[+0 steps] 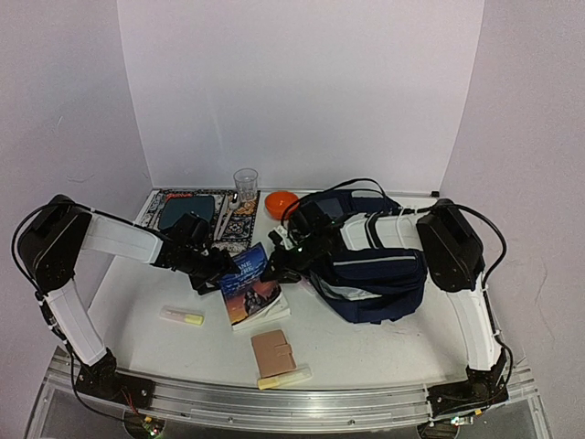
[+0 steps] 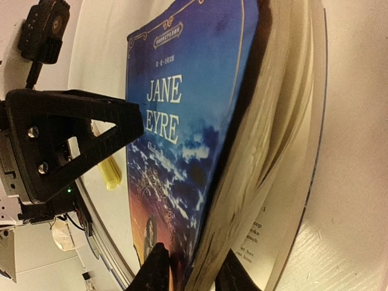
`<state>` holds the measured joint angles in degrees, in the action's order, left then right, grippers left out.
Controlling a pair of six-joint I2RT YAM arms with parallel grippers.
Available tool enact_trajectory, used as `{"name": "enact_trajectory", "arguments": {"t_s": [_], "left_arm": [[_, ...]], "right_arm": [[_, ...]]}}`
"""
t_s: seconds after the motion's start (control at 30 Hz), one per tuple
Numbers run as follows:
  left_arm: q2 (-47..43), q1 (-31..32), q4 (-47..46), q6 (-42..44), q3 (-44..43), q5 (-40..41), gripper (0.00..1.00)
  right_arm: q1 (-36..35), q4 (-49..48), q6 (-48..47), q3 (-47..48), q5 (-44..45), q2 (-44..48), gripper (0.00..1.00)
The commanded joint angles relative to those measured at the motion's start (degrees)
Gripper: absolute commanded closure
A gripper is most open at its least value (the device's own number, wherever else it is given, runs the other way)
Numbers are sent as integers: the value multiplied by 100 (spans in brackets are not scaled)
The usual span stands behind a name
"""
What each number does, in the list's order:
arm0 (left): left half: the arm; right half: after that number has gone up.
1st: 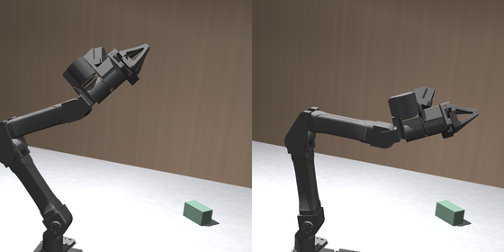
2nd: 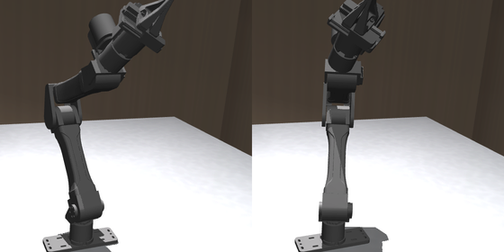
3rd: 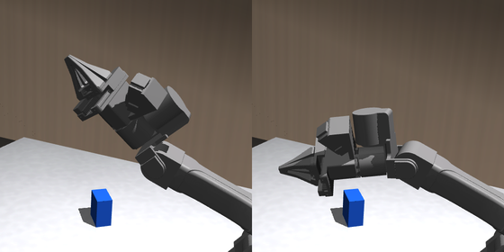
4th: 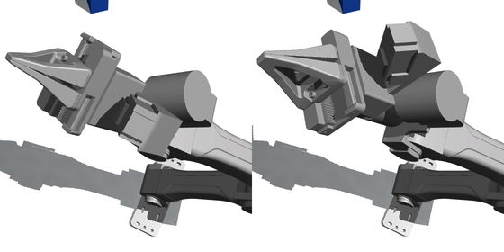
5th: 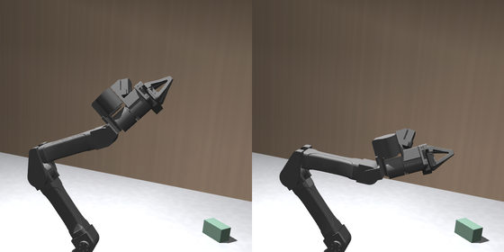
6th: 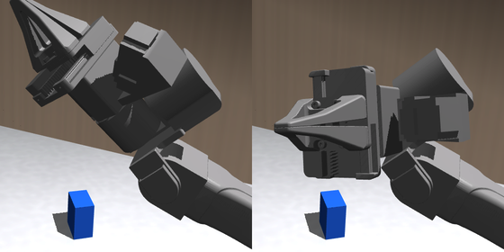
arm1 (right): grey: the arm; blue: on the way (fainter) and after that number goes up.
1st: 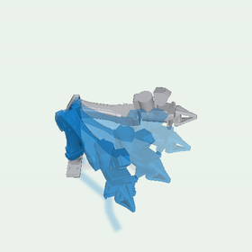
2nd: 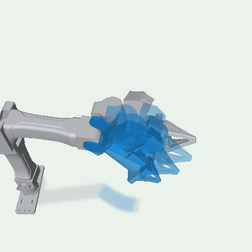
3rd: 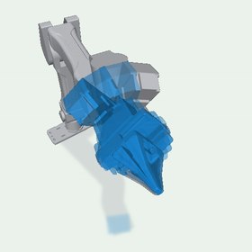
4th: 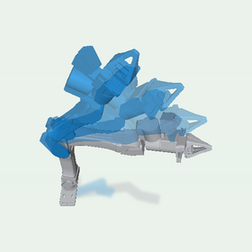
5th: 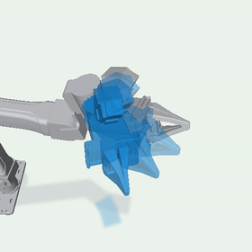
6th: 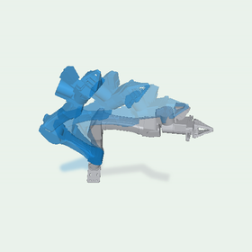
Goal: Pack the student bag
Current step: Pick up the book from the center of the board.
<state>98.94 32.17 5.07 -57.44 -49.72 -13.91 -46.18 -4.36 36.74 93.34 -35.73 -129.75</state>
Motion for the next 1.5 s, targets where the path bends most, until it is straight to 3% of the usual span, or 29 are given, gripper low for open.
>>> {"name": "enact_trajectory", "arguments": {"t_s": [0.0,0.2,0.33,0.5,0.73,0.9,1.17,1.47], "left_arm": [[-87,189,-316,-129,166,-461,24],[-112,187,-91,-4,247,-168,25],[-129,185,-20,42,241,-128,25],[-27,186,-15,17,206,-260,25],[27,195,-239,-134,79,-570,25],[112,249,-480,-315,64,-828,25],[-96,275,-709,-365,166,-639,26],[-170,277,-714,-398,305,-480,26]], "right_arm": [[-135,-312,-8,-126,287,92,69],[-105,384,-490,-366,1300,485,45],[-105,778,-669,-371,1598,514,40],[-135,788,-679,-322,1268,254,38],[-243,116,-363,-242,206,-103,39],[-247,-571,18,-217,-380,54,47],[-249,-1110,393,-320,-638,730,53],[-244,-1226,718,-590,-341,969,57]]}}
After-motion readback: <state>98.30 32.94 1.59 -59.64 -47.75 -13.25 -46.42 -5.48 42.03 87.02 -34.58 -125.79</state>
